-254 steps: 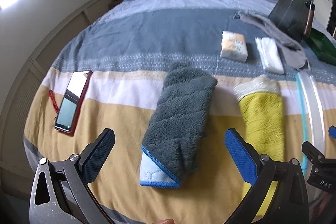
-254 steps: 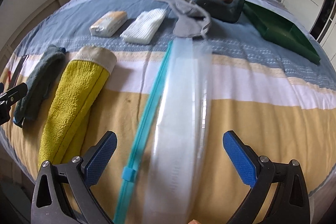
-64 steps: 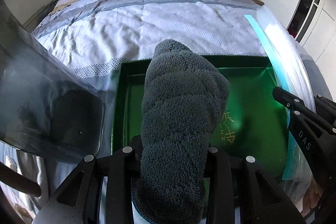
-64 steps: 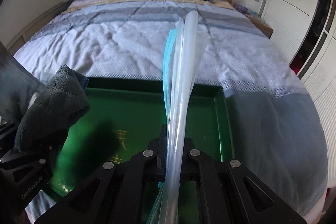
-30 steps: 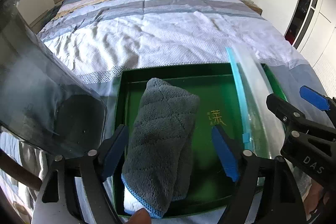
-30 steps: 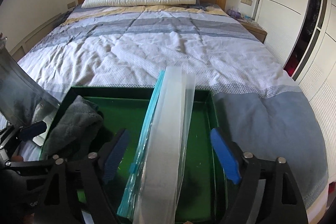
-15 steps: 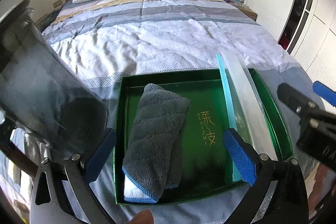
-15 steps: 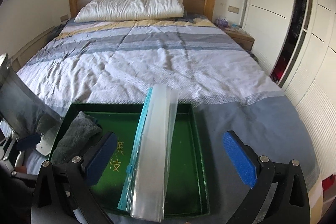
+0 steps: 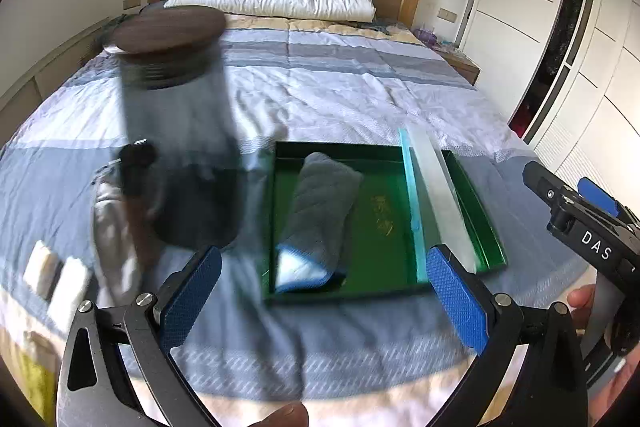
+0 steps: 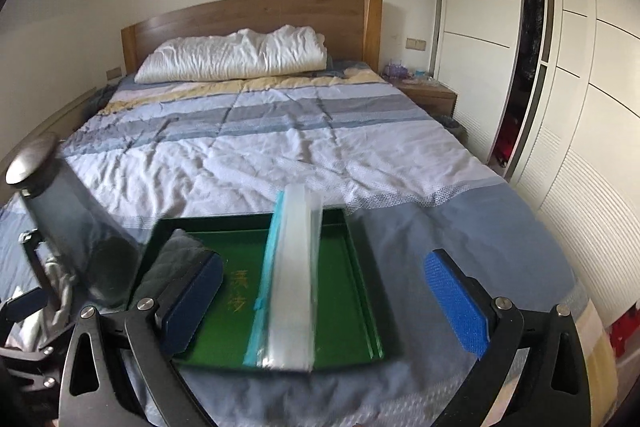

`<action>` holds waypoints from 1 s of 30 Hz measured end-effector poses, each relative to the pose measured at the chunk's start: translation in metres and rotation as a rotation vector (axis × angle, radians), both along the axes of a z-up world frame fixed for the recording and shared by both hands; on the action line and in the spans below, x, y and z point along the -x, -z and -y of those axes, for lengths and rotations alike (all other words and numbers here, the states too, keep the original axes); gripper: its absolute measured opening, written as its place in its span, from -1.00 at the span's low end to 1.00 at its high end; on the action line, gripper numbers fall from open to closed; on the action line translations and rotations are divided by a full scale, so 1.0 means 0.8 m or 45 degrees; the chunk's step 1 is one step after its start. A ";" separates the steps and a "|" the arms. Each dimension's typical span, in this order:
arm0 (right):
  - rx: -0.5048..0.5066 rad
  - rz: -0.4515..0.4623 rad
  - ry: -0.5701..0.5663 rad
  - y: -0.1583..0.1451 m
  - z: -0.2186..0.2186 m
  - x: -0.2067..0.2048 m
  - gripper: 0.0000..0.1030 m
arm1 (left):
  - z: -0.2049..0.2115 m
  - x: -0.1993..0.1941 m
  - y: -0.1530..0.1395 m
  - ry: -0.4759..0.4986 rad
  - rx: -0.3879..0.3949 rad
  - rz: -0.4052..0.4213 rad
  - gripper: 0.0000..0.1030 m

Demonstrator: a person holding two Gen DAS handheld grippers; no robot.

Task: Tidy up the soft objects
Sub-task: 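Withdraw both tools from the tray back toward the remaining items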

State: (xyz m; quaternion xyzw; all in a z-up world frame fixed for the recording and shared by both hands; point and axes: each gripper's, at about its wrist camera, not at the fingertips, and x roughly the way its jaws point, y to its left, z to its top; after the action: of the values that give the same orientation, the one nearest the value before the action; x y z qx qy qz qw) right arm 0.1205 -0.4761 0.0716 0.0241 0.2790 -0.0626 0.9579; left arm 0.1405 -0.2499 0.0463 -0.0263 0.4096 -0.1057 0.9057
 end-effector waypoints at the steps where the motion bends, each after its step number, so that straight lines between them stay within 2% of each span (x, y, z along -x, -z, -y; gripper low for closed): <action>1: -0.003 0.007 -0.008 -0.003 -0.008 0.012 0.99 | -0.010 0.010 -0.004 0.001 -0.005 0.006 0.96; 7: -0.010 0.023 -0.063 -0.011 -0.047 0.070 0.99 | -0.070 0.062 -0.021 0.039 -0.031 0.020 0.96; 13: -0.027 0.034 -0.167 -0.018 -0.107 0.121 0.99 | -0.137 0.104 -0.025 0.025 -0.107 0.034 0.96; 17: -0.067 0.034 -0.222 -0.016 -0.140 0.154 0.99 | -0.184 0.134 -0.021 0.014 -0.168 0.036 0.96; 21: -0.100 0.035 -0.251 -0.014 -0.170 0.182 0.99 | -0.235 0.157 -0.010 -0.052 -0.183 0.003 0.96; 27: -0.130 0.019 -0.296 -0.010 -0.217 0.197 0.99 | -0.296 0.179 0.011 -0.111 -0.235 -0.035 0.96; 30: -0.145 0.003 -0.326 -0.008 -0.238 0.201 0.99 | -0.322 0.185 0.019 -0.135 -0.225 -0.068 0.96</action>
State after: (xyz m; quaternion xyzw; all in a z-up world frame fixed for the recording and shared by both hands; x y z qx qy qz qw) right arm -0.0402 -0.2854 0.0778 0.0429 0.2818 0.0761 0.9555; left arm -0.0079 0.0078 0.0314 0.0294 0.4393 -0.0204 0.8976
